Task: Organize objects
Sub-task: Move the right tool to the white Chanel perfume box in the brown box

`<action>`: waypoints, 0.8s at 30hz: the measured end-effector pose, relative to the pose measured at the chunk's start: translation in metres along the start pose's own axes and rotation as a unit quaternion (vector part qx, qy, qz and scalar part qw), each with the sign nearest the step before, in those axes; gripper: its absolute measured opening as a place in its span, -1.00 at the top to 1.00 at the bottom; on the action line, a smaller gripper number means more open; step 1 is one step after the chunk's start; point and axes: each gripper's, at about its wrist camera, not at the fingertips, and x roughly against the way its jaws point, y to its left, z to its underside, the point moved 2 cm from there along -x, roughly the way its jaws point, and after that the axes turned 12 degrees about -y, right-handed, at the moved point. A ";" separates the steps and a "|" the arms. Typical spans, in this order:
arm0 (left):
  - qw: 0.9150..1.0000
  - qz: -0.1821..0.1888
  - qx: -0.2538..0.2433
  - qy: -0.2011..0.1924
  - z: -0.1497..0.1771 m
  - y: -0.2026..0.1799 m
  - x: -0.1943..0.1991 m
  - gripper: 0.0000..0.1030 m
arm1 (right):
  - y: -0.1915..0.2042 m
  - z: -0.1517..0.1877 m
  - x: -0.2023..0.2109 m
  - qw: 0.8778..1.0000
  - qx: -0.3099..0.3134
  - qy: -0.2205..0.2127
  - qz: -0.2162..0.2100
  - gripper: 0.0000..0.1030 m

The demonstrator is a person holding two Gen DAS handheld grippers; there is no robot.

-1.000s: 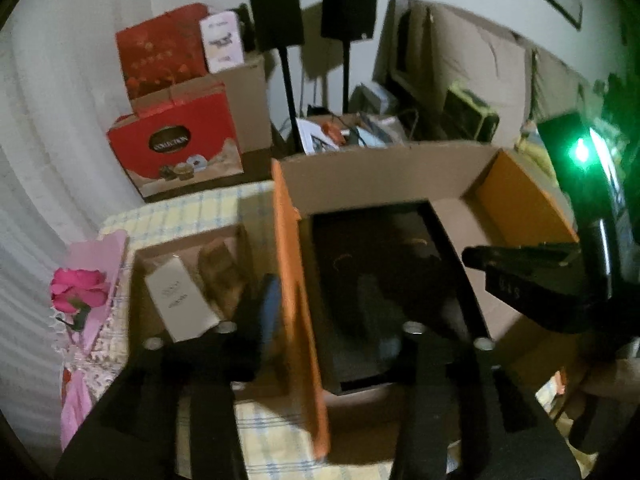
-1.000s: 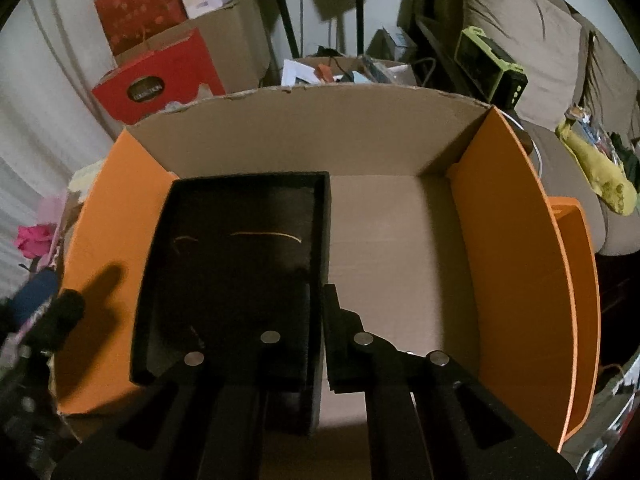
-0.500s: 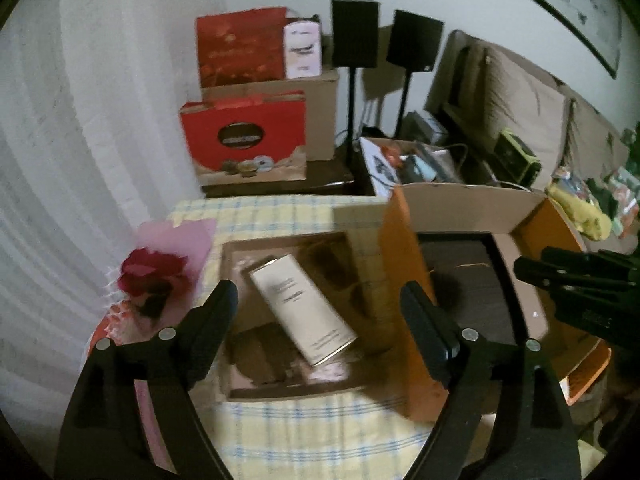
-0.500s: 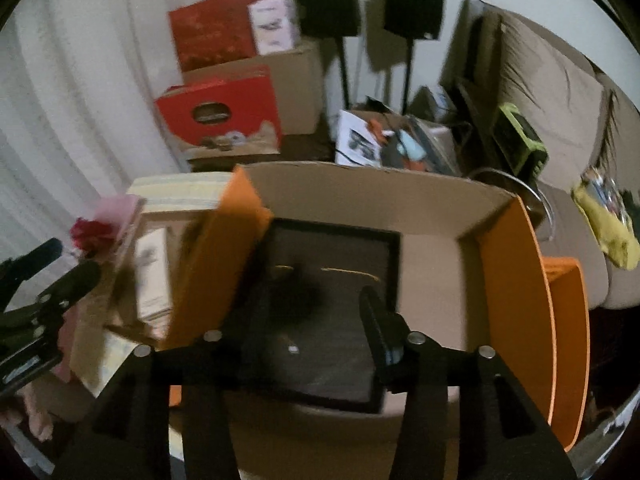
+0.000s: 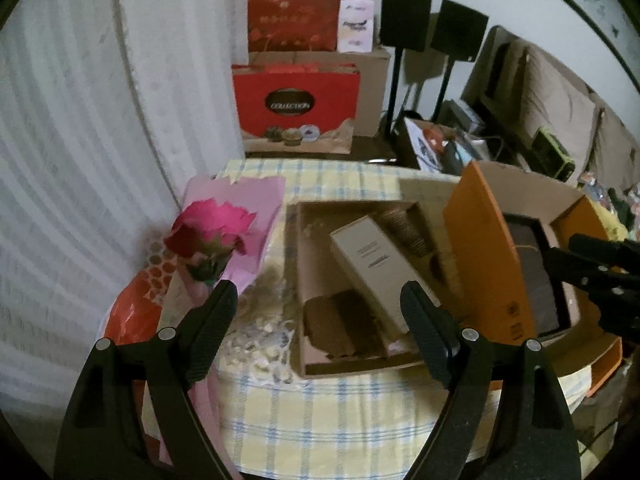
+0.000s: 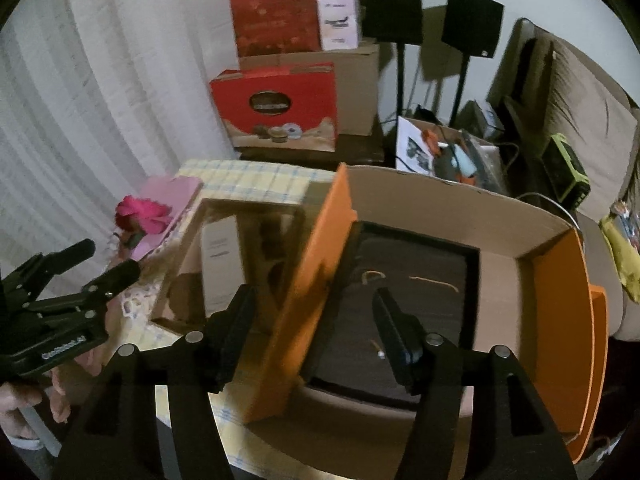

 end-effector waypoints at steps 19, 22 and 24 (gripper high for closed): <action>0.999 0.007 0.037 0.032 0.025 0.041 -0.020 -0.59 | 0.072 -0.002 -0.058 0.997 0.040 0.054 -0.026 -0.20; 0.998 0.006 0.043 0.036 0.028 0.047 -0.023 -0.59 | 0.079 0.001 -0.073 0.997 0.049 0.065 -0.020 -0.20; 0.998 0.006 0.047 0.038 0.030 0.050 -0.024 -0.59 | 0.084 0.003 -0.083 0.996 0.051 0.073 -0.017 -0.20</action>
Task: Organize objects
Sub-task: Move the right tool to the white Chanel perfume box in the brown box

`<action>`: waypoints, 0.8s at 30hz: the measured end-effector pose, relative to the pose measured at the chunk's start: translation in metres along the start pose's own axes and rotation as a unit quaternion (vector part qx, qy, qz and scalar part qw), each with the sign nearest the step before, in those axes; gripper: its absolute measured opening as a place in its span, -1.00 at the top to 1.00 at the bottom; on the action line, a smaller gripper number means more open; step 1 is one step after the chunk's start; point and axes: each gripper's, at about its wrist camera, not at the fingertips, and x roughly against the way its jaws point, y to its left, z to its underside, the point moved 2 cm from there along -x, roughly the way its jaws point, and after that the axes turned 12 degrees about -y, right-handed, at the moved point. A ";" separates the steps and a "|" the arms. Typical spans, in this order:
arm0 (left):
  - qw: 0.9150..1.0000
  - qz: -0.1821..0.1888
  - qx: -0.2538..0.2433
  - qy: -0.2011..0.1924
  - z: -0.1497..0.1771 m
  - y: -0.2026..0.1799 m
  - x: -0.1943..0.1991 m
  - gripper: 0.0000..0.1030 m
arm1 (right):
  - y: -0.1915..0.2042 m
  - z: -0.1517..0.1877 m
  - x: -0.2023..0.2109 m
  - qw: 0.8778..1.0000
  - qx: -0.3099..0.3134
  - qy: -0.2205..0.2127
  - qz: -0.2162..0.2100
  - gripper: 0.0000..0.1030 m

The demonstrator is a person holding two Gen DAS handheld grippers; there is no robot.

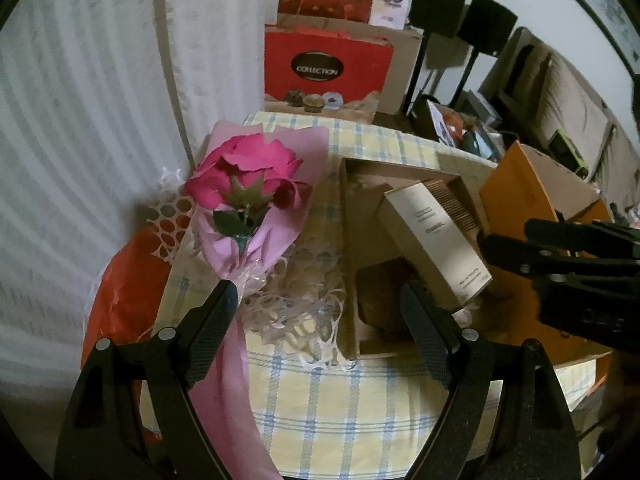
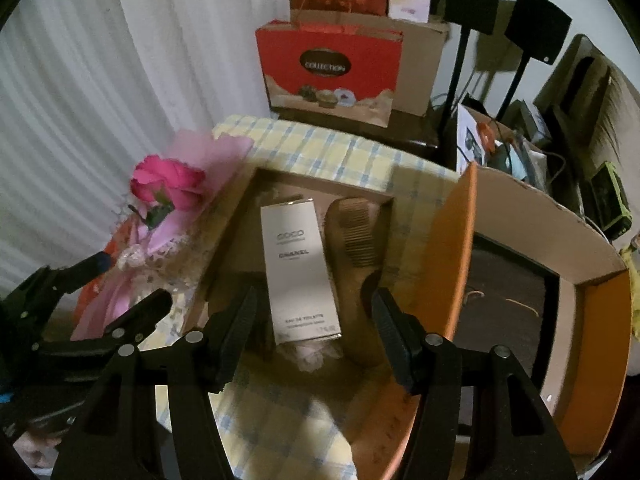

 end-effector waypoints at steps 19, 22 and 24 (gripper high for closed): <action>1.000 0.004 -0.001 0.007 0.003 0.003 -0.006 -0.59 | -0.004 -0.002 -0.032 0.999 -0.006 0.042 0.027 0.09; 1.000 0.007 -0.008 0.010 0.006 -0.002 -0.010 -0.59 | -0.008 -0.007 -0.031 0.996 0.027 0.055 0.057 0.28; 1.000 0.008 -0.021 0.012 0.009 -0.010 -0.013 -0.59 | -0.009 -0.008 -0.034 0.994 0.046 0.067 0.067 0.51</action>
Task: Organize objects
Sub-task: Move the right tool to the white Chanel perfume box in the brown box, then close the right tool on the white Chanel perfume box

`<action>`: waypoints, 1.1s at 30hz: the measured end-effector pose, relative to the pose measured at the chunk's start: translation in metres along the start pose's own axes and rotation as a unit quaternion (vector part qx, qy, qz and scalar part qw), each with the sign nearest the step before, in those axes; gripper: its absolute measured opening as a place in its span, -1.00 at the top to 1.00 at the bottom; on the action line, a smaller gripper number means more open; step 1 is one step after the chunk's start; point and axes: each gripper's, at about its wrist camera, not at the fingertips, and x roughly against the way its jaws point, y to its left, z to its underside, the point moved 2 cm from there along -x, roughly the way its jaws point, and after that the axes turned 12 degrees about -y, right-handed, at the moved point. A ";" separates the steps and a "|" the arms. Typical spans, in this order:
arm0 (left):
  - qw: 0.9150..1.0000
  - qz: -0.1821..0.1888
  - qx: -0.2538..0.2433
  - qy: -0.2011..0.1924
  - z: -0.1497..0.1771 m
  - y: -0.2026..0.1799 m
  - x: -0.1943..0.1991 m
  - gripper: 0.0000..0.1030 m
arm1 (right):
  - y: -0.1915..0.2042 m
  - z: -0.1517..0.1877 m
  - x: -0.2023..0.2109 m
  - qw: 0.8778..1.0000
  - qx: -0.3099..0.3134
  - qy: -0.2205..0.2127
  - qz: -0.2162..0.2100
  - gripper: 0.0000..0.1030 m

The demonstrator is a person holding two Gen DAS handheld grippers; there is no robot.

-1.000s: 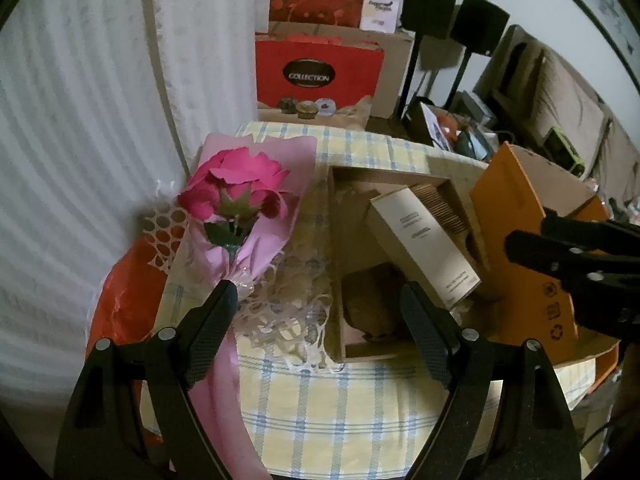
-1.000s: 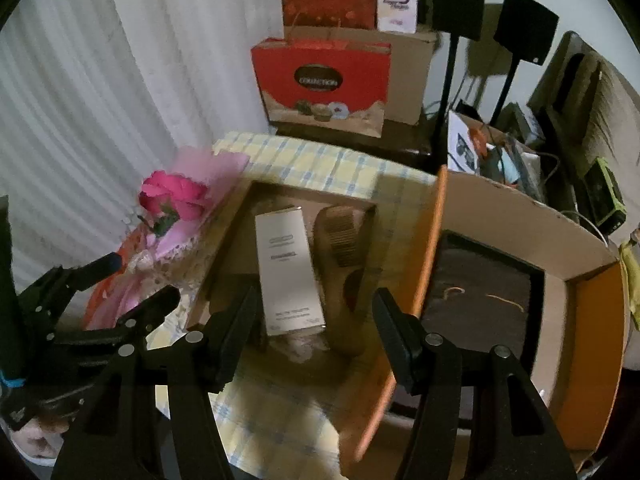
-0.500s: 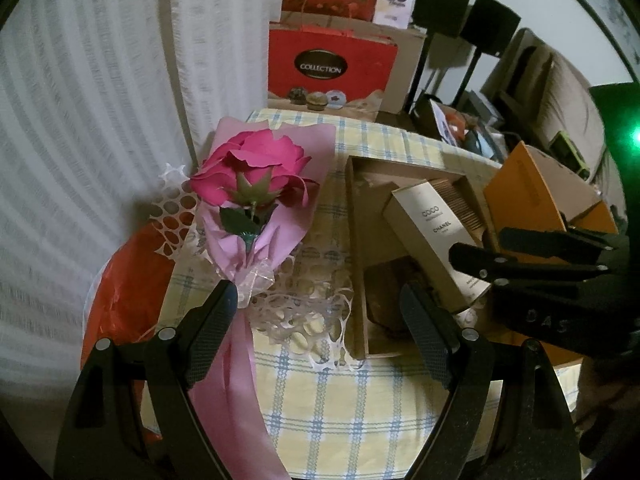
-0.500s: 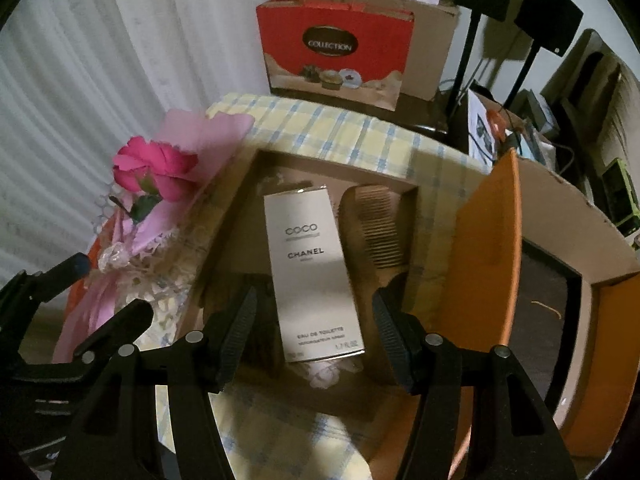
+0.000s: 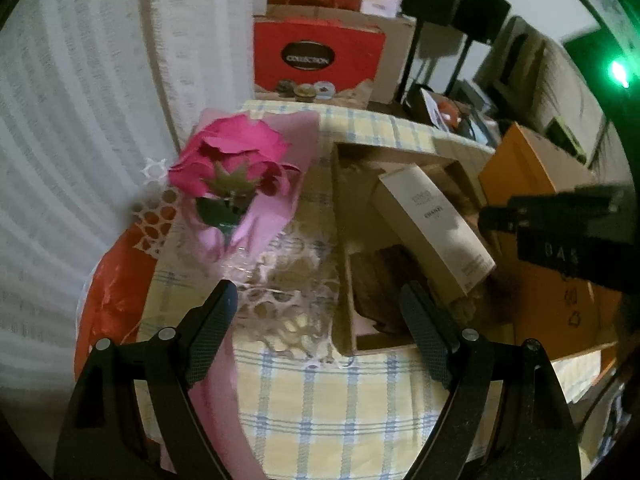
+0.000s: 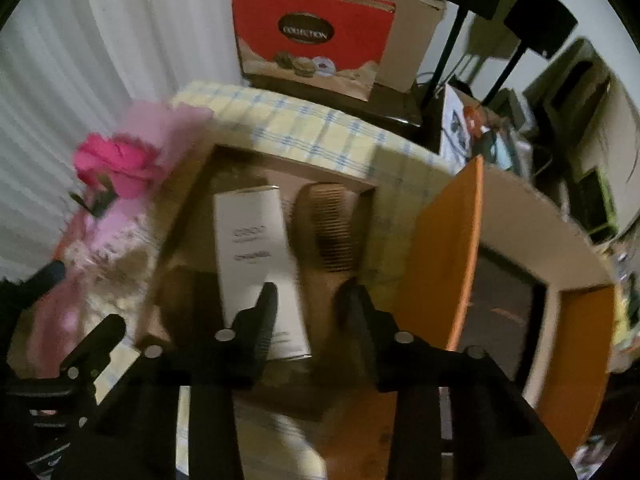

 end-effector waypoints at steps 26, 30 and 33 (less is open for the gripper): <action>1.000 0.010 -0.012 0.012 0.006 -0.014 -0.012 -0.21 | 0.005 0.003 -0.018 1.000 -0.014 0.006 -0.023 0.61; 1.000 0.011 -0.009 0.014 0.007 -0.014 -0.012 -0.21 | 0.008 0.001 -0.015 1.000 -0.017 -0.004 -0.016 0.46; 1.000 0.011 -0.010 0.015 0.007 -0.015 -0.013 -0.21 | 0.006 -0.002 -0.010 1.000 -0.023 -0.020 -0.004 0.25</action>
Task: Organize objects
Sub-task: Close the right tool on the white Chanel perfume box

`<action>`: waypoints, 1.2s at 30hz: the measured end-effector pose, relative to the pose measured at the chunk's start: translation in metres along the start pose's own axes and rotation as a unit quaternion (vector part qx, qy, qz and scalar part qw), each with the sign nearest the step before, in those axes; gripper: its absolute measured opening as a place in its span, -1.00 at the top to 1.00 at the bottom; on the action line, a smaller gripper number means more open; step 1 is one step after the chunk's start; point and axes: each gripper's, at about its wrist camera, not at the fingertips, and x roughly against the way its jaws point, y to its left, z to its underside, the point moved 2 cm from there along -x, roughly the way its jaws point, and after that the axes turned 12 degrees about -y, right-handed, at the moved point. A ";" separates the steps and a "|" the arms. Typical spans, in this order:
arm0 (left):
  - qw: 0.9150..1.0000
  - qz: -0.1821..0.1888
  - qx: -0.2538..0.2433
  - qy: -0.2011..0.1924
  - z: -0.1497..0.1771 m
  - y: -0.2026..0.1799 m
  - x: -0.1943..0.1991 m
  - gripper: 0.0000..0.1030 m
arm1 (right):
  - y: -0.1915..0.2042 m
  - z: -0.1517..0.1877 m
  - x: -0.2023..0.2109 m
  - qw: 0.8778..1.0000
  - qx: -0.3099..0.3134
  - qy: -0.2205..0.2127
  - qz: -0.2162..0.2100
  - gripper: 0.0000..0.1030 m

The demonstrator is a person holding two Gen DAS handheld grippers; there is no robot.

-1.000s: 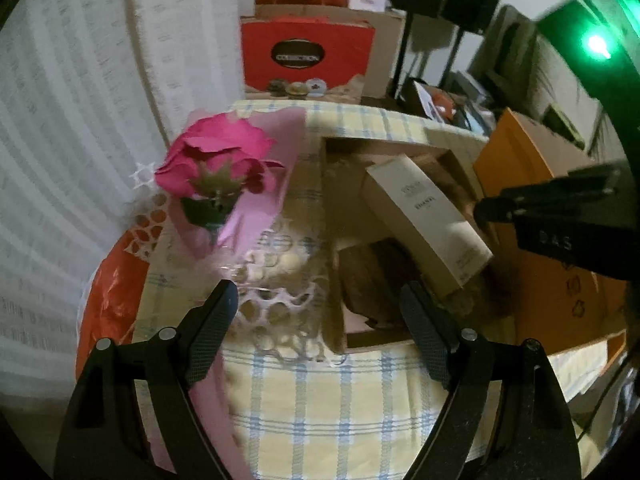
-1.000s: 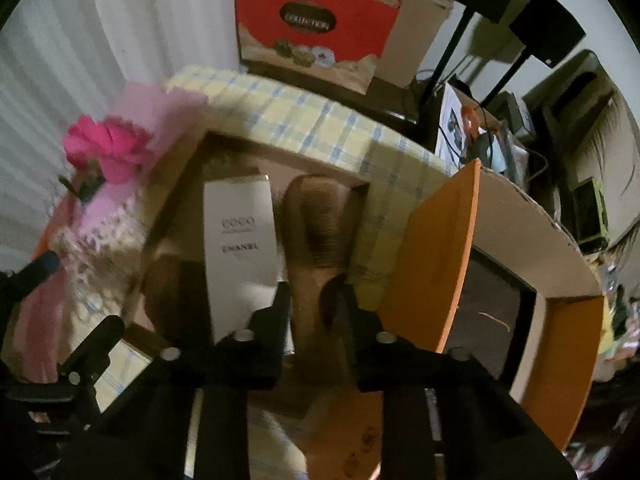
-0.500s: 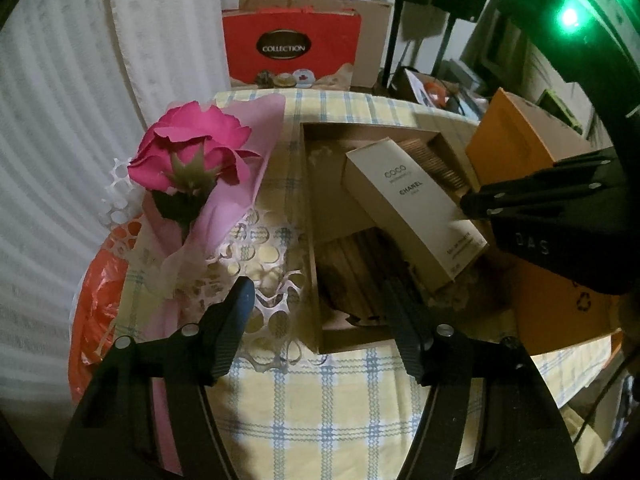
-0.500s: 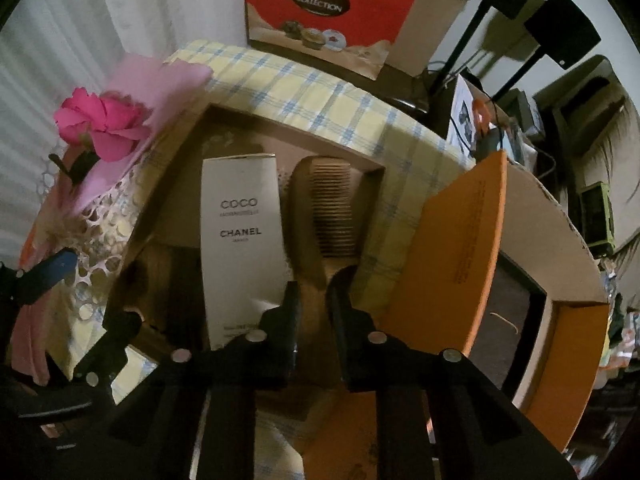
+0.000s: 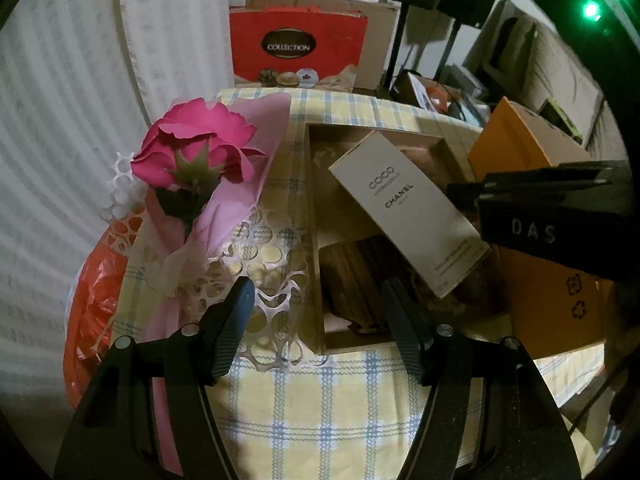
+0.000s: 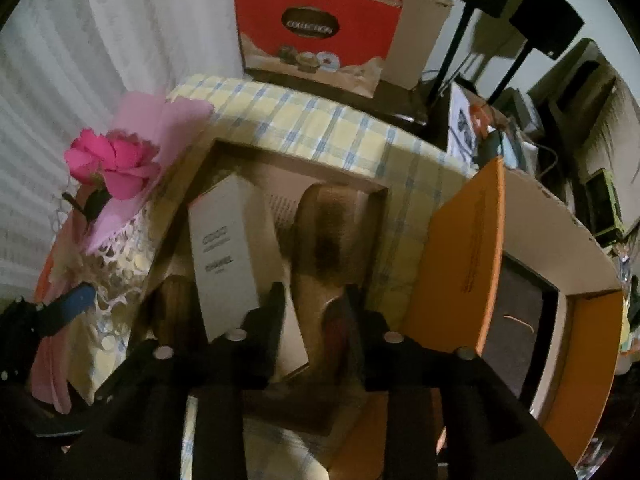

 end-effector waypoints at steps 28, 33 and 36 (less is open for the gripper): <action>1.000 0.005 0.019 -0.001 0.002 0.006 0.003 -0.24 | 0.042 0.002 0.004 0.997 0.042 -0.024 -0.058 -0.03; 1.000 0.005 0.020 -0.002 0.003 0.006 0.005 -0.24 | 0.040 0.007 -0.009 0.997 0.032 -0.007 -0.067 0.02; 1.000 0.007 0.021 -0.001 0.003 0.006 0.005 -0.24 | 0.033 0.010 -0.014 0.997 0.020 0.000 -0.073 -0.02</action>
